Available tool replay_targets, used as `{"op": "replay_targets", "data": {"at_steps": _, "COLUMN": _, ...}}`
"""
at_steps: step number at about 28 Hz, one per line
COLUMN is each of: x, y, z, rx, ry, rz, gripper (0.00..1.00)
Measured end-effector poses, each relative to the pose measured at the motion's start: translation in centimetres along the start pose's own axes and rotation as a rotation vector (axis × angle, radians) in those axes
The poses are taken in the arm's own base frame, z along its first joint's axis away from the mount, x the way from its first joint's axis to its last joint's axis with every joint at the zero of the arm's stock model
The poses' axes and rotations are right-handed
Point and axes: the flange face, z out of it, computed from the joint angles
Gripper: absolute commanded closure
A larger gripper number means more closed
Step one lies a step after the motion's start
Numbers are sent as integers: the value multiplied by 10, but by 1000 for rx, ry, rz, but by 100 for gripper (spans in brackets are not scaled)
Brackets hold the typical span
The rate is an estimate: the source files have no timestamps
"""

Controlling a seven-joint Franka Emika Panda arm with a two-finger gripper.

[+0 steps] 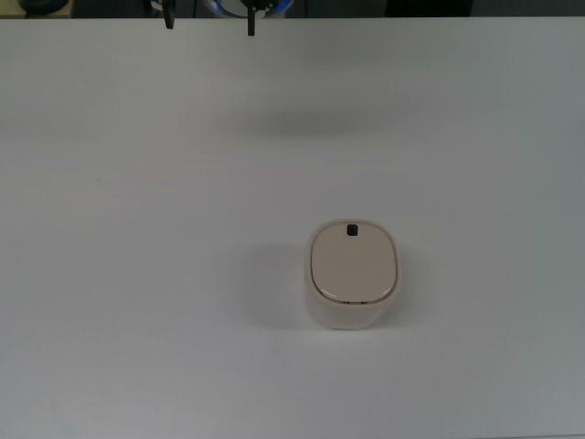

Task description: Open the trash can

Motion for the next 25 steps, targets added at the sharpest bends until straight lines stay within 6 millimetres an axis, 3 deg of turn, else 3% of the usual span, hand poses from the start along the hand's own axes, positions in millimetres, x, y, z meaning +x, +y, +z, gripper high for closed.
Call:
{"op": "replay_targets", "data": {"at_steps": 6, "x": 0, "y": -1, "z": 1, "rx": 4, "ry": -2, "rz": -2, "gripper": 1}}
{"op": "replay_targets", "data": {"at_steps": 10, "x": 0, "y": -3, "z": 1, "rx": 7, "ry": -3, "rz": -7, "gripper": 23}}
{"op": "replay_targets", "data": {"at_steps": 11, "x": 0, "y": -3, "z": 1, "rx": 8, "ry": -4, "rz": -13, "gripper": 40}}
{"op": "replay_targets", "data": {"at_steps": 12, "x": 0, "y": -4, "z": 2, "rx": 8, "ry": -4, "rz": -27, "gripper": 50}}
{"op": "replay_targets", "data": {"at_steps": 16, "x": 0, "y": -5, "z": 3, "rx": 10, "ry": -5, "rz": -88, "gripper": 76}}
{"op": "replay_targets", "data": {"at_steps": 17, "x": 0, "y": -5, "z": 3, "rx": 10, "ry": -6, "rz": -100, "gripper": 87}}
{"op": "replay_targets", "data": {"at_steps": 20, "x": 0, "y": -5, "z": 3, "rx": 11, "ry": -7, "rz": -120, "gripper": 100}}
{"op": "replay_targets", "data": {"at_steps": 25, "x": 1, "y": -5, "z": 4, "rx": 11, "ry": -8, "rz": -127, "gripper": 100}}
